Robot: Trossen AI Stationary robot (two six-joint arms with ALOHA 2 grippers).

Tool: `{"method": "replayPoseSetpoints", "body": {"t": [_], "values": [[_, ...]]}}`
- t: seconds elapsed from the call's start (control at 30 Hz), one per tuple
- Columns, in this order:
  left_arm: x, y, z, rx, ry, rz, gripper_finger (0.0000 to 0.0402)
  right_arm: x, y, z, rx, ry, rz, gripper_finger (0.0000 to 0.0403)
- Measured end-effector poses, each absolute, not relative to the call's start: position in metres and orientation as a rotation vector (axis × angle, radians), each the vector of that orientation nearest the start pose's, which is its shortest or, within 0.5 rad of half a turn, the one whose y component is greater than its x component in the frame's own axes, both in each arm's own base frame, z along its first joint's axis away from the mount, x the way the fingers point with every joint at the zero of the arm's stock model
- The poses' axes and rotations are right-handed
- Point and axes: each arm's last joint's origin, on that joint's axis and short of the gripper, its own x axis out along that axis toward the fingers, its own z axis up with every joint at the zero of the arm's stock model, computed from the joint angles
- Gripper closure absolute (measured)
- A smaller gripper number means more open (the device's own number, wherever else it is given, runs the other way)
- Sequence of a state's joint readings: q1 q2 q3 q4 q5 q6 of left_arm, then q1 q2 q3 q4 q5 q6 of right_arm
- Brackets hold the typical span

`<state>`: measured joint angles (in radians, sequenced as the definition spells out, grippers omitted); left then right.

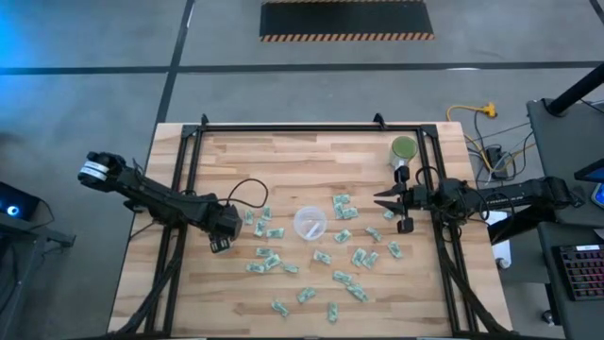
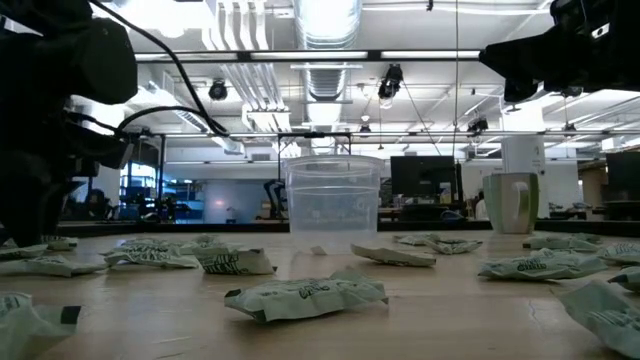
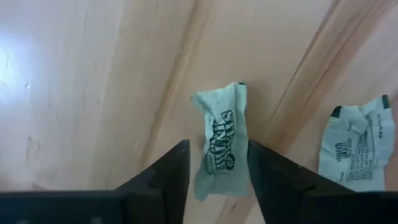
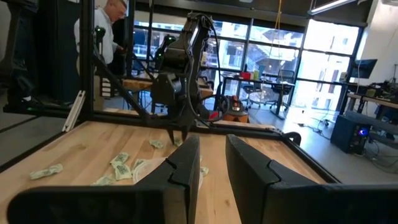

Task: Pick and place Stevia / Truvia into bins
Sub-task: Put the light green stevia packet into the transparent container

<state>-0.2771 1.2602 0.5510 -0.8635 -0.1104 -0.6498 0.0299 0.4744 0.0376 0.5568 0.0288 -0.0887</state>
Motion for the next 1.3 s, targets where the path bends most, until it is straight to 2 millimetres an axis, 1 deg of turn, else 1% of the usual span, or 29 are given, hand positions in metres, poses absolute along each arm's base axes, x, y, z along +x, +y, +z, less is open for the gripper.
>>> {"method": "replayPoseSetpoints", "body": {"t": [0.2,0.27,0.4,0.53,0.63,0.83,0.9,1.0,1.1,1.3], "values": [[0.158,-0.042,0.144,-0.212,1.512,0.367,0.0378,0.129,0.003,0.187,-0.082,-0.123,-0.004,0.0335],[0.16,-0.042,0.146,-0.214,1.505,0.364,0.0394,0.129,0.003,0.187,-0.082,-0.123,-0.004,0.0335],[0.165,-0.044,0.152,-0.217,1.477,0.357,0.0395,0.129,0.003,0.187,-0.082,-0.123,-0.004,0.0335],[0.182,-0.047,0.165,-0.165,1.346,0.309,0.04,0.129,0.003,0.187,-0.085,-0.123,-0.004,0.0335],[0.201,-0.05,0.18,-0.075,1.173,0.252,0.04,0.129,0.003,0.187,-0.086,-0.124,-0.004,0.0335],[0.241,-0.058,0.212,0.132,0.742,0.096,0.0401,0.129,0.003,0.187,-0.084,-0.125,-0.004,0.0335],[0.252,-0.059,0.219,0.189,0.62,0.066,0.0401,0.129,0.003,0.187,-0.082,-0.125,-0.004,0.0335],[0.265,-0.059,0.22,0.264,0.542,0.056,0.0401,0.129,0.003,0.187,-0.082,-0.125,-0.004,0.0335],[0.28,-0.054,0.215,0.302,0.502,0.072,0.0401,0.129,0.003,0.187,-0.083,-0.125,-0.004,0.0335],[0.312,-0.046,0.196,0.331,0.534,0.107,0.0401,0.129,0.003,0.187,-0.083,-0.124,-0.004,0.0335]]}}
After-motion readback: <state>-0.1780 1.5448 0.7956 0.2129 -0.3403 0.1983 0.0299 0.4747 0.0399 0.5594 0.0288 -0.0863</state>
